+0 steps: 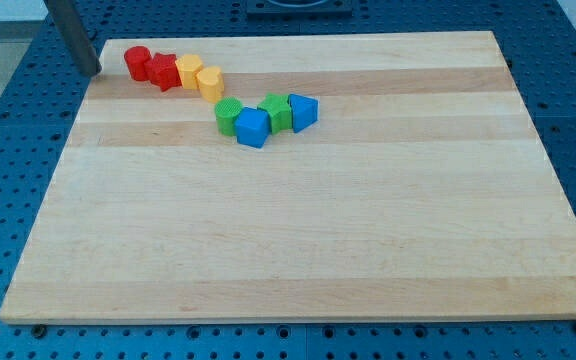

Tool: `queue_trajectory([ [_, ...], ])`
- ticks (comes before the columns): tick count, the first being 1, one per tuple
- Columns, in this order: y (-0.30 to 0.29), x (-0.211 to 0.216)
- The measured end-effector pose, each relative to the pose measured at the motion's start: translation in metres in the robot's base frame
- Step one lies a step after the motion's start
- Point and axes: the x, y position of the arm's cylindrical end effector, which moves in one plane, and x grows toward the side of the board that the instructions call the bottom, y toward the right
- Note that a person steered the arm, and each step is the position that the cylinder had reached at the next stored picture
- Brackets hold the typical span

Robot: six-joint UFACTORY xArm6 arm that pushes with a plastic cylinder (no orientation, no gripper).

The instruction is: Move the red star and the yellow hexagon towards right

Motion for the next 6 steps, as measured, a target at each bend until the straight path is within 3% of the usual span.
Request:
queue_trajectory([
  [2,0.015,0.011],
  [6,0.144,0.015],
])
